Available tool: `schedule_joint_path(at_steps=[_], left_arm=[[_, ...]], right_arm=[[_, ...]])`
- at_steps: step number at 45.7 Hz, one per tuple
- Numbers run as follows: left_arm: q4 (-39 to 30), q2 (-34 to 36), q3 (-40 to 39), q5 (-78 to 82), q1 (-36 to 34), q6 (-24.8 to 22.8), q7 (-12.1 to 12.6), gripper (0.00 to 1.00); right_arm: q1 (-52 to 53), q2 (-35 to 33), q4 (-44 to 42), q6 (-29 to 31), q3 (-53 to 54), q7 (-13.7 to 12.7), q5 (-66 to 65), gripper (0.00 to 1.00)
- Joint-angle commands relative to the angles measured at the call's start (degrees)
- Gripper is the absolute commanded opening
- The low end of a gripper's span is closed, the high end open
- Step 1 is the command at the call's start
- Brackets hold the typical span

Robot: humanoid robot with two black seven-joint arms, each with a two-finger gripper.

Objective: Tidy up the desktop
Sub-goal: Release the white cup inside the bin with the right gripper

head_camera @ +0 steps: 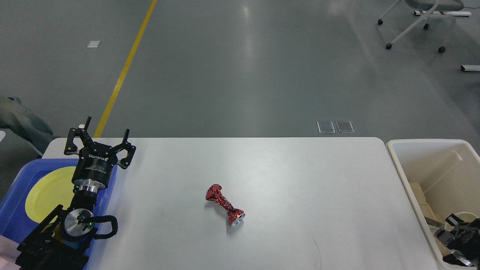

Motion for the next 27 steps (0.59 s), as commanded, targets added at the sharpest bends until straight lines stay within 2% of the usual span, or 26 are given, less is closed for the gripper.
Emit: schedule_joint_path(at_steps=[1,2,4,5,10,27], left_arm=[[0.0,0.0,0.0,0.0,0.0,0.0,-0.03,0.99],[0.0,0.0,0.0,0.0,0.0,0.0,0.06,0.99],[0.0,0.0,0.0,0.0,0.0,0.0,0.06,0.99],[0.0,0.0,0.0,0.0,0.0,0.0,-0.03,0.99],[0.0,0.0,0.0,0.0,0.0,0.0,-0.03,0.99],[0.0,0.0,0.0,0.0,0.0,0.0,0.06,0.99]], right_arm=[[-0.47,0.22,0.01,-1.42,-0.35,-0.09,0.0,0.1],[-0.38,0.22,0.01,-1.95,-0.62,-0.09,-0.17,0.3],[-0.21,-0.13,-0.16,-3.7,-0.71,-0.01,-0.53,0.8],[-0.12,-0.22,-0.16,-4.67,-0.71,0.0,-0.62,1.0],[-0.38,0.13,0.01,-6.61,-0.36,-0.09,-0.53,1.0],[2.86,-0.84,1.68,-5.3,-0.79,0.0,-0.88,1.0]])
